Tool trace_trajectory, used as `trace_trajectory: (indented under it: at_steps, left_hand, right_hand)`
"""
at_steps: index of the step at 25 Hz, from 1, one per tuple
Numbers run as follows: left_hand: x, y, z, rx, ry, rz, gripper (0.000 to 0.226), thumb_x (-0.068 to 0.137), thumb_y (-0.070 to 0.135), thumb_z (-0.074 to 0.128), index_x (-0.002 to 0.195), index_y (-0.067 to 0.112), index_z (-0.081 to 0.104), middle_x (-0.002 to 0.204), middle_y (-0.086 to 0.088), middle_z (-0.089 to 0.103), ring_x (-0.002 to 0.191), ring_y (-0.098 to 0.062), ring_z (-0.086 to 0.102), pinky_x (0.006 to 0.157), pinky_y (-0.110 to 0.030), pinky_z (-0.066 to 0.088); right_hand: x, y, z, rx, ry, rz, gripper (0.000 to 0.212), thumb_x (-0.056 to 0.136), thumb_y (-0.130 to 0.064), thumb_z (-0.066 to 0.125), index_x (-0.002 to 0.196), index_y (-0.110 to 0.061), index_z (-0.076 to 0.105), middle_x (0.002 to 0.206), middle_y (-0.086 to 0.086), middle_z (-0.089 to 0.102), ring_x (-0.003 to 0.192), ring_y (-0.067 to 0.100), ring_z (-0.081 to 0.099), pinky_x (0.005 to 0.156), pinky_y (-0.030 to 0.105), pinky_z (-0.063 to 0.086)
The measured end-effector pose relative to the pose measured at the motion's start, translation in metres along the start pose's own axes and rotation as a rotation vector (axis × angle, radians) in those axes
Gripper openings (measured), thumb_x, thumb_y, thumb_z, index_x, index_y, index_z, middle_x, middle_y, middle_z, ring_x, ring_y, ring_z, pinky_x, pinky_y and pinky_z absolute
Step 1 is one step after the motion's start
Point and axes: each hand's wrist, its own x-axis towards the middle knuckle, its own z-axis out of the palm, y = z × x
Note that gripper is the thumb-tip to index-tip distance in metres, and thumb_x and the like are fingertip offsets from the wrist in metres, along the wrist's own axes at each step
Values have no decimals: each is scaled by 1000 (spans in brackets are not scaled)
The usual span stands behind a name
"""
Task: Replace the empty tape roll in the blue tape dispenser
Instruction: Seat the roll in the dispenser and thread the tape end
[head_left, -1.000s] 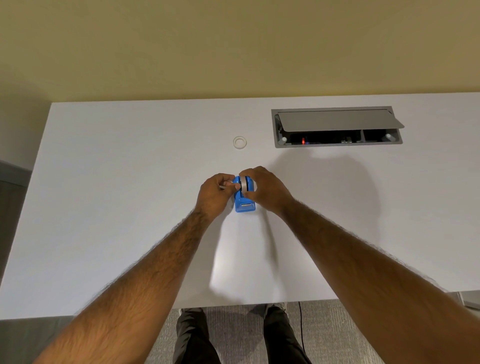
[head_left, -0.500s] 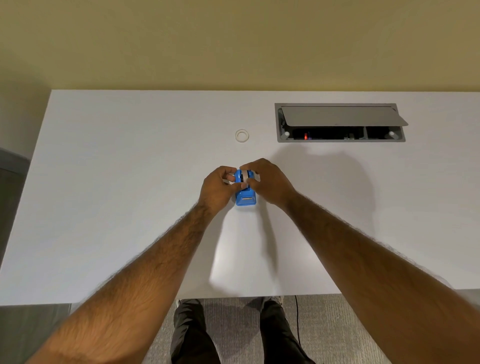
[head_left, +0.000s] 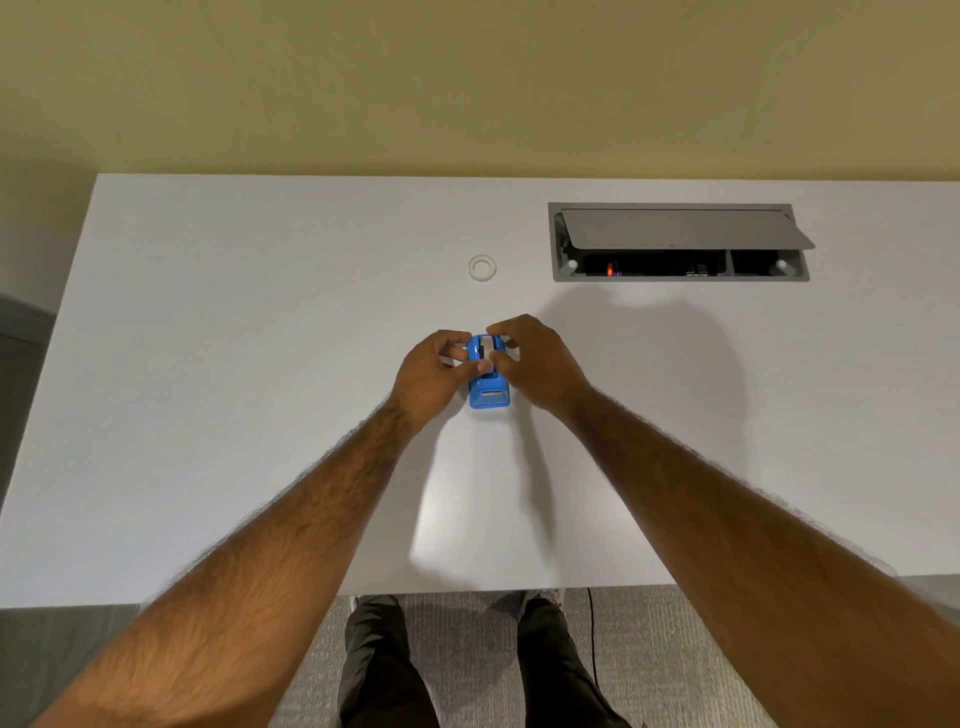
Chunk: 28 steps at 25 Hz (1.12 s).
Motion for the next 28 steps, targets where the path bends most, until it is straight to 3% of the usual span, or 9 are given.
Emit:
trace_trajectory:
  at_steps: [5, 13, 19, 23, 28]
  left_hand:
    - [5, 0, 5, 33, 58, 6, 44, 78, 39, 83, 115, 21, 65, 99, 5, 65, 89, -14, 59, 68, -12, 42]
    - [5, -5, 7, 5, 72, 28, 45, 77, 35, 84, 115, 19, 66, 97, 4, 65, 87, -16, 61, 69, -14, 44]
    - [4, -7, 7, 3, 48, 44, 48, 77, 26, 85, 120, 21, 64, 104, 1, 65, 91, -18, 62, 71, -14, 44]
    - [2, -5, 9, -4, 12, 106, 59, 81, 28, 81, 135, 29, 57, 122, 3, 59, 105, -13, 58, 87, -17, 45]
    - [6, -4, 14, 8, 56, 117, 44, 83, 25, 79, 125, 20, 67, 122, -1, 62, 110, -20, 62, 78, -10, 45]
  right_hand:
    - [5, -2, 0, 4, 27, 20, 18, 92, -27, 60, 106, -15, 62, 111, 5, 65, 93, 17, 61, 78, 22, 43]
    - [19, -5, 0, -25, 59, 25, 8, 91, -21, 58, 85, -18, 59, 91, 2, 67, 82, 17, 63, 69, 20, 47]
    - [23, -2, 0, 18, 65, 58, 10, 93, -22, 57, 83, -19, 59, 88, -1, 66, 79, 14, 61, 71, 20, 48]
    - [20, -1, 1, 25, 81, 50, 10, 90, -23, 60, 82, -20, 57, 86, -3, 63, 78, 14, 61, 61, 13, 41]
    - [20, 0, 2, 4, 82, 46, 11, 91, -25, 60, 82, -22, 54, 87, -4, 60, 78, 14, 60, 62, 14, 40]
